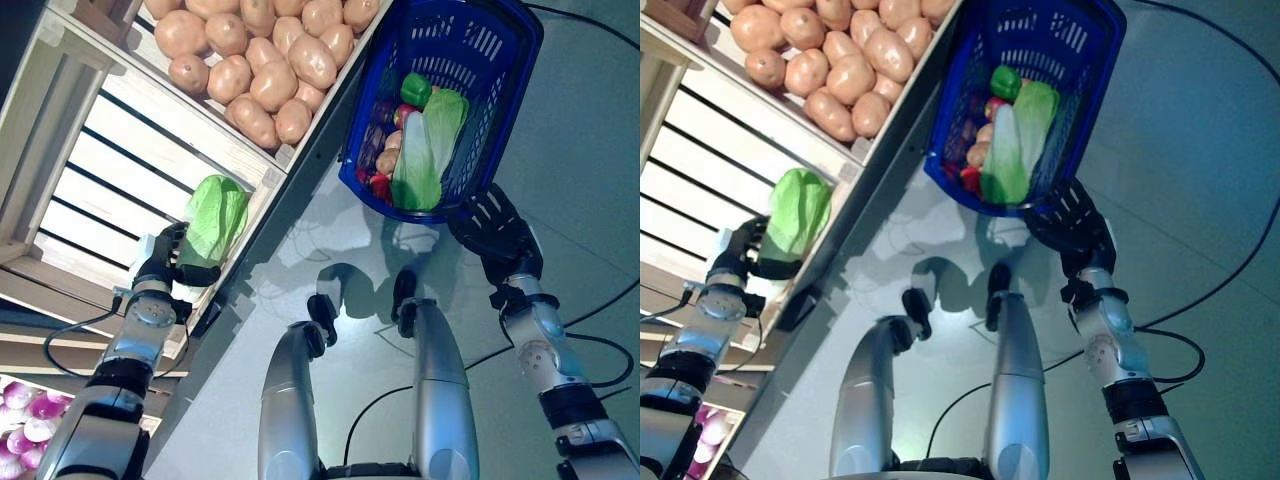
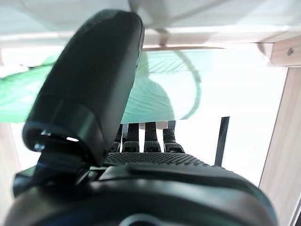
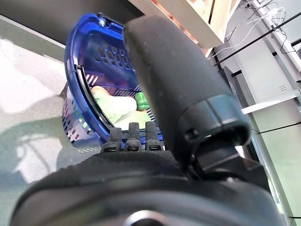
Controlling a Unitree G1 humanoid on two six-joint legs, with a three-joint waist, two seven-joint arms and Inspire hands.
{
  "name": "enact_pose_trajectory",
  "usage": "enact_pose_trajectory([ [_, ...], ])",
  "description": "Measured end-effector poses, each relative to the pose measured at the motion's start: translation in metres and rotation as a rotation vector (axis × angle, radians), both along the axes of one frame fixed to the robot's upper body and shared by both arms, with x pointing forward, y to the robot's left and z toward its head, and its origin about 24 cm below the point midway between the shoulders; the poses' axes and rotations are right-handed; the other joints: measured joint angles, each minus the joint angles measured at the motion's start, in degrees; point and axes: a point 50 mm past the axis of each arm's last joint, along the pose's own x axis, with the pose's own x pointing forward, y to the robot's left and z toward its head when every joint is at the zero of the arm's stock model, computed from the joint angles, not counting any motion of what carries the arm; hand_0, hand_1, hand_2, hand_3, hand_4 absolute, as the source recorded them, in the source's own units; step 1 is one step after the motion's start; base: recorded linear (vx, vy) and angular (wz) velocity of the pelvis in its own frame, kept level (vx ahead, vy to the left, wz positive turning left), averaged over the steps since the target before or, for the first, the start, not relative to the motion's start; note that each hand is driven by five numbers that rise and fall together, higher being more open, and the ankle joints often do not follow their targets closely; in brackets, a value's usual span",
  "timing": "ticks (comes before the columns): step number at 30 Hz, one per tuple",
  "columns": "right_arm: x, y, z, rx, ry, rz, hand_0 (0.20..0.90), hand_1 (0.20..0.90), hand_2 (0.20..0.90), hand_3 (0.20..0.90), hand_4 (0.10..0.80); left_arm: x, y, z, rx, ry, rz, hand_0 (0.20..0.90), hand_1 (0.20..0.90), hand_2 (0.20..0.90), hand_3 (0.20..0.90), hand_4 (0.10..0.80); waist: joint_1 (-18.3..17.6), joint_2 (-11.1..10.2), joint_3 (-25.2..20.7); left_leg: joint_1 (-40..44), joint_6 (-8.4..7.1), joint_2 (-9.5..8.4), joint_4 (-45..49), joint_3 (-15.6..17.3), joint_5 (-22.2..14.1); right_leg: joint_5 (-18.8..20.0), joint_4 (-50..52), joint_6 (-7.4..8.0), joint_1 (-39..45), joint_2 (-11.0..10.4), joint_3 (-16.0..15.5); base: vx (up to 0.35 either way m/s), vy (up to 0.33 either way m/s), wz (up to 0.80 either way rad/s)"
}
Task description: Put vegetables into the basket
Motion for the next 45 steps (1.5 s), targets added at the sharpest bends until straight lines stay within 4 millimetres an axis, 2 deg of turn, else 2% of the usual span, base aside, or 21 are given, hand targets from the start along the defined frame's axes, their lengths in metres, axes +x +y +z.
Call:
enact_pose_trajectory([
  [3,0.004,0.001,0.006,0.026,-0.017,0.005,0.900,0.900,0.900,0.900,0.800,0.006,0.001,0.009,-0.014,0.005,0.009,0.900,0.900,0.900,0.900,0.800,0.02,-0.05,-0.01,-0.44,0.31,0.05,0.60,-0.38,-0.18,0.07,0.21,0.11,-0.17,0.16,0.04,0.000,0.000,0.00],
  [4,0.005,0.002,0.008,0.026,-0.021,0.005,0.900,0.900,0.900,0.900,0.800,0.007,0.002,0.010,-0.027,0.009,0.017,0.698,0.698,0.698,0.698,0.665,-0.04,-0.06,-0.01,-0.60,0.32,0.06,0.76,-0.69,-0.18,0.17,0.19,0.18,-0.21,0.25,0.07,0.000,0.000,0.00],
  [5,0.006,0.002,0.010,0.027,-0.029,0.004,0.900,0.900,0.900,0.900,0.800,0.006,0.004,0.010,-0.030,0.017,0.025,0.300,0.300,0.300,0.300,0.400,-0.06,-0.07,-0.01,-0.78,0.32,0.11,0.93,-0.86,-0.17,0.27,0.16,0.19,-0.26,0.36,0.07,0.000,0.000,0.00],
  [12,0.006,0.002,0.010,0.031,-0.023,-0.008,0.900,0.900,0.900,0.900,0.800,0.008,0.014,0.023,-0.045,0.001,0.075,0.300,0.300,0.300,0.300,0.400,-0.25,-0.48,0.03,-2.21,0.29,0.78,1.60,-1.26,-0.14,0.88,-0.51,0.40,-1.01,1.12,0.04,-0.001,-0.010,-0.03],
  [18,0.005,0.001,0.008,0.039,-0.018,-0.012,0.900,0.900,0.900,0.900,0.800,0.006,0.016,0.018,-0.071,0.014,0.084,0.300,0.300,0.300,0.300,0.400,-0.43,-0.68,0.02,-1.71,0.30,0.87,1.56,-1.25,-0.16,1.09,-0.63,0.08,-0.54,1.31,0.16,0.001,-0.001,-0.01],
  [27,0.005,0.003,0.005,0.049,-0.017,-0.012,0.900,0.900,0.900,0.900,0.800,0.000,0.023,0.008,-0.100,0.048,0.134,0.300,0.300,0.300,0.300,0.400,-1.87,-2.88,-0.01,2.29,0.43,0.84,1.41,-1.02,-0.28,1.20,-1.10,0.24,3.57,1.21,0.20,0.013,0.000,0.01],
  [33,-0.001,0.007,-0.009,0.068,0.023,-0.010,0.900,0.900,0.900,0.900,0.800,-0.013,0.021,-0.015,-0.189,0.059,0.161,0.300,0.300,0.300,0.300,0.400,-1.67,-3.20,-0.03,9.34,0.29,0.67,-1.15,-0.66,-0.27,1.22,-3.10,0.40,10.32,1.32,0.02,0.004,0.000,-0.01],
  [37,-0.006,0.007,-0.017,0.069,0.045,-0.016,0.900,0.900,0.900,0.900,0.800,-0.022,0.018,-0.025,-0.305,-0.031,0.200,0.300,0.300,0.300,0.300,0.400,-1.13,-3.25,-0.03,13.94,-0.01,0.65,-3.37,-0.34,-0.06,1.18,-4.62,0.43,14.67,1.30,-0.28,0.029,-0.001,-0.01],
  [40,-0.015,0.006,-0.032,0.085,0.089,-0.026,0.900,0.900,0.900,0.900,0.800,-0.026,0.008,-0.033,-0.352,-0.088,0.176,0.300,0.300,0.300,0.300,0.400,-0.01,-3.25,-0.03,17.86,-0.26,0.57,-5.37,0.00,0.18,0.99,-5.78,0.47,18.15,1.36,-0.44,0.075,-0.010,0.00],
  [45,-0.027,0.011,-0.053,0.112,0.148,0.010,0.900,0.900,0.900,0.900,0.800,-0.037,-0.012,-0.046,-0.407,-0.129,0.111,0.300,0.300,0.300,0.300,0.400,0.33,-3.34,-0.09,24.98,-0.82,-0.62,-11.65,0.09,2.17,0.83,-9.74,1.12,24.69,1.28,-1.25,0.089,-0.013,0.06],
])
